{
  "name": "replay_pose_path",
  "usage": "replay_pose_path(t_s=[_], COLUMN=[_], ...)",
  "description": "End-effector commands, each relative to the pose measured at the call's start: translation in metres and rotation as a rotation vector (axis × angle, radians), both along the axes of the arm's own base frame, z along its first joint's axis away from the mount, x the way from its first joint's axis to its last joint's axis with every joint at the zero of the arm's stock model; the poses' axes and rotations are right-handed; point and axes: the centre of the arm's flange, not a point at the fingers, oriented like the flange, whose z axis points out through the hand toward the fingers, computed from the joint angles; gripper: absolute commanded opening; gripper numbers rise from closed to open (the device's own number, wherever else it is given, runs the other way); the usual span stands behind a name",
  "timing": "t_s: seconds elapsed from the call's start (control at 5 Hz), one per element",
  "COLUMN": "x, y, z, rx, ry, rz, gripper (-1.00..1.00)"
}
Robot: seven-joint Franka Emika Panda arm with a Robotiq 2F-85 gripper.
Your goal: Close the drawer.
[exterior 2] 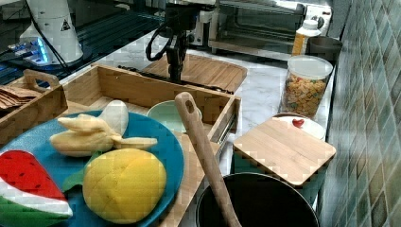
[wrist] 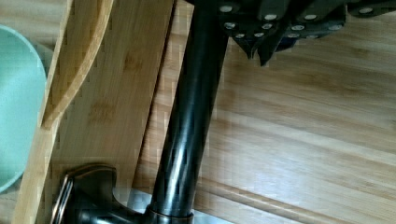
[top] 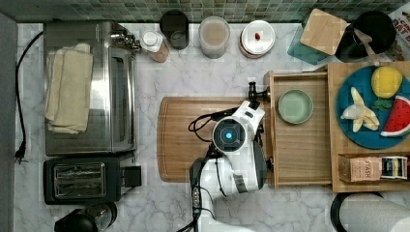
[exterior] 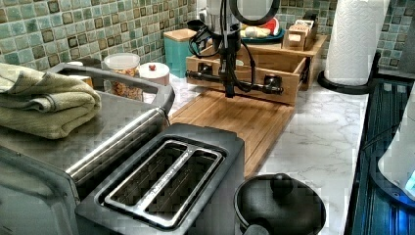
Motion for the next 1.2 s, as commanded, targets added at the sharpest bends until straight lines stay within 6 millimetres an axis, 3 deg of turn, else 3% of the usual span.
replay_pose_path(t_s=[0.2, 0.6, 1.2], x=[0.005, -0.011, -0.017], y=[-0.178, -0.252, -0.331], z=[0.053, 0.059, 0.072], rx=[0.037, 0.062, 0.056], ry=[-0.106, -0.163, -0.160], rz=[-0.191, -0.302, -0.283], gripper=[-1.00, -1.00, -1.00])
